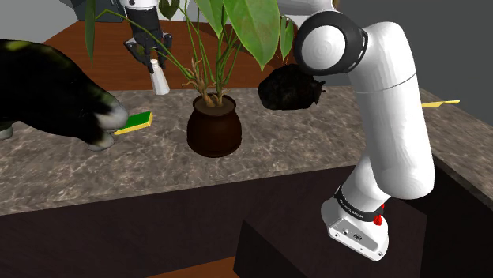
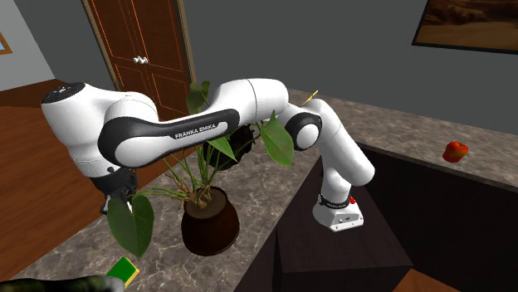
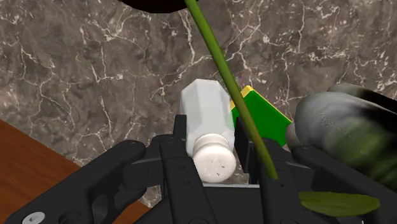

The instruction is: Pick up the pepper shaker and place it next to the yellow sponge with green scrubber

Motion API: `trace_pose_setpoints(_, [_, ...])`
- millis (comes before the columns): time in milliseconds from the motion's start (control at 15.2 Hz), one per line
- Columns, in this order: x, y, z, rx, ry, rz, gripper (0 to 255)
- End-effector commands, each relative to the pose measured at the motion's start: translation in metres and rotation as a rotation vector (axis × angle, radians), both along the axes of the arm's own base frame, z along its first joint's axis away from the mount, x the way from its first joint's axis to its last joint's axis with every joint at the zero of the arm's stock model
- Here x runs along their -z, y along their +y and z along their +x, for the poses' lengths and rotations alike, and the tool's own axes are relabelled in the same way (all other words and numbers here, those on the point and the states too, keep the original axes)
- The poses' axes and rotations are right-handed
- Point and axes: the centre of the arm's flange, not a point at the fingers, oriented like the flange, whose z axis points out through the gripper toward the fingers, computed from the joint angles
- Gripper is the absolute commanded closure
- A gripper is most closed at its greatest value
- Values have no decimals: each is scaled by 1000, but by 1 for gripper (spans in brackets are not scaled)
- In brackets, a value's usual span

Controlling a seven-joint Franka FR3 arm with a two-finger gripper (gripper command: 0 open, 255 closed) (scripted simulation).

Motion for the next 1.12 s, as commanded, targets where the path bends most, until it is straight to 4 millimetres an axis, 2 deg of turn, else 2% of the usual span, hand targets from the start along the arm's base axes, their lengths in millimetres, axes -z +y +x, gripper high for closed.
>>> trace_pose_setpoints(0, [11,0,0,0,-1,0,255])
trace_pose_setpoints(1056, [95,0,0,0,-1,0,255])
